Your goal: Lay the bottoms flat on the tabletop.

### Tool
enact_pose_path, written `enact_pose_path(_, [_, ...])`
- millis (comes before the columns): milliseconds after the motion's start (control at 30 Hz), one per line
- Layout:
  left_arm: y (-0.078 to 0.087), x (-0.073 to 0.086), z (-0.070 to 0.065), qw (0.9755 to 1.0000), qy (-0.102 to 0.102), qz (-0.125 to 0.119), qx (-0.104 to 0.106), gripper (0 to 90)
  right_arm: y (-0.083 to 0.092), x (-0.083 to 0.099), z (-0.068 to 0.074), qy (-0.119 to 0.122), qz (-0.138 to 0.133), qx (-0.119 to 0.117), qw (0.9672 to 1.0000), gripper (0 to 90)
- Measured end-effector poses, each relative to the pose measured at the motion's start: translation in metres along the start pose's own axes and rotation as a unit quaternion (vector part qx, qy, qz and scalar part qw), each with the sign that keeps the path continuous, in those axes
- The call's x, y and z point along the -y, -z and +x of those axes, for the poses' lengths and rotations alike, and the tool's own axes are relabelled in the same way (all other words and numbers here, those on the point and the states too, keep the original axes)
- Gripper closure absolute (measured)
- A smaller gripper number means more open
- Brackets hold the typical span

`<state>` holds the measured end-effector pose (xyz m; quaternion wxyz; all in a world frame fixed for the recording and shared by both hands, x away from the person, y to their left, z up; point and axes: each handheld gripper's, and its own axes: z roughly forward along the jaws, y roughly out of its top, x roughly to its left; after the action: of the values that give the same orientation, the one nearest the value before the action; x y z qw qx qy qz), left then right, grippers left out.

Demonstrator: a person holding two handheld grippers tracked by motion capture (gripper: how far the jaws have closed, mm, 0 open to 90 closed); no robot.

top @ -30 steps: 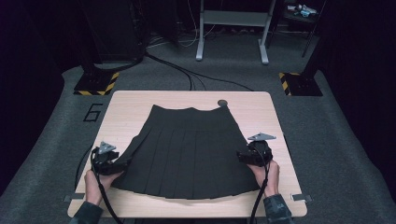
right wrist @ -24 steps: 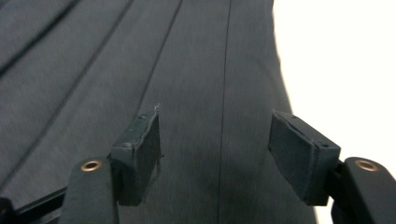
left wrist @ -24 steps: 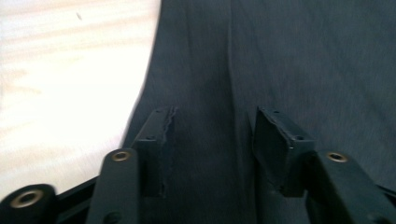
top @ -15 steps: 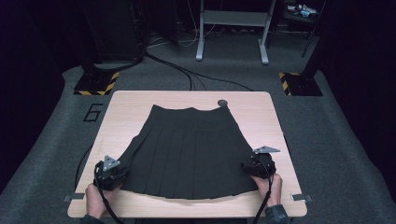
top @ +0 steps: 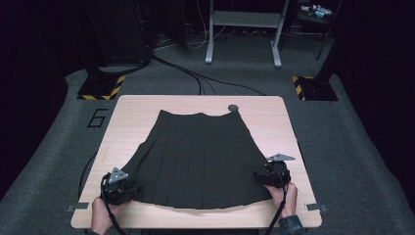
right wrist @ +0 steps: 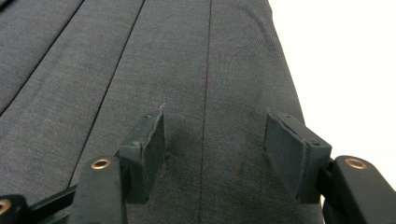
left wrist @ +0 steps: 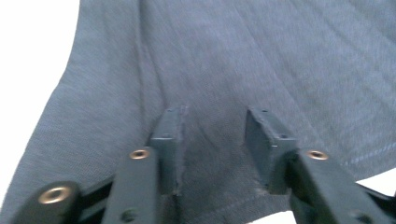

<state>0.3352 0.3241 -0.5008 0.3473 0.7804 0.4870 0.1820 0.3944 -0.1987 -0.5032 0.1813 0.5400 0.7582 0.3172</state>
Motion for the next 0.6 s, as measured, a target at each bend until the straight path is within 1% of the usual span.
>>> enact_pose_path(33, [0.002,-0.004,0.002,1.0,0.003,-0.003,-0.008,48.7,0.001,-0.001,0.0,0.001,-0.002,-0.001,1.0,36.8])
enact_pose_path(67, [0.003,-0.007,0.004,0.9999,0.003,-0.007,-0.01,43.3,0.001,-0.002,-0.001,0.007,-0.006,-0.001,1.0,36.6])
enact_pose_path(133, [0.004,-0.014,0.01,0.9996,0.008,-0.018,-0.018,37.0,0.002,-0.003,0.0,0.0,-0.006,0.001,1.0,35.9])
enact_pose_path(167, [0.004,-0.018,0.013,0.9995,0.01,-0.019,-0.022,33.9,0.002,-0.004,-0.001,0.008,-0.01,-0.001,0.9999,33.5])
enact_pose_path(200, [0.002,-0.02,0.016,0.9992,0.013,-0.025,-0.028,30.2,0.002,-0.005,0.001,-0.001,-0.007,0.002,1.0,30.5])
enact_pose_path(233, [0.001,-0.024,0.019,0.9995,0.012,-0.019,-0.025,27.6,0.002,-0.006,0.0,0.005,-0.011,0.003,0.9999,28.9])
enact_pose_path(267, [-0.001,-0.026,0.021,0.9994,0.014,-0.016,-0.027,25.1,0.003,-0.007,0.001,-0.001,-0.009,0.003,1.0,26.2])
enact_pose_path(300, [-0.005,-0.029,0.024,0.9992,0.017,-0.017,-0.031,22.3,0.002,-0.008,0.001,0.006,-0.012,0.004,0.9999,22.6])
enact_pose_path(333, [-0.007,-0.031,0.025,0.9993,0.018,-0.014,-0.031,19.8,0.002,-0.01,0.002,0.007,-0.015,0.006,0.9998,19.6])
enact_pose_path(367, [-0.01,-0.034,0.027,0.9993,0.018,-0.011,-0.032,18.0,0.002,-0.011,0.003,0.002,-0.013,0.008,0.9999,17.6])
enact_pose_path(400, [-0.012,-0.037,0.028,0.9994,0.016,-0.006,-0.031,16.4,0.001,-0.012,0.004,0.004,-0.012,0.006,0.9999,14.9])
enact_pose_path(433, [-0.017,-0.038,0.029,0.9991,0.014,-0.007,-0.039,15.5,0.001,-0.014,0.005,0.004,-0.014,0.006,0.9999,15.0])
enact_pose_path(500, [-0.025,-0.041,0.03,0.9991,0.013,0.001,-0.039,14.4,-0.001,-0.017,0.008,0.011,-0.009,0.006,0.9999,11.4])
enact_pose_path(533, [-0.028,-0.043,0.031,0.999,0.007,0.016,-0.042,12.9,-0.003,-0.018,0.009,0.012,-0.009,0.006,0.9999,8.7])
enact_pose_path(600, [-0.036,-0.044,0.031,0.9986,0.011,0.024,-0.045,8.6,-0.008,-0.02,0.012,0.015,0.005,0.005,0.9999,3.4])
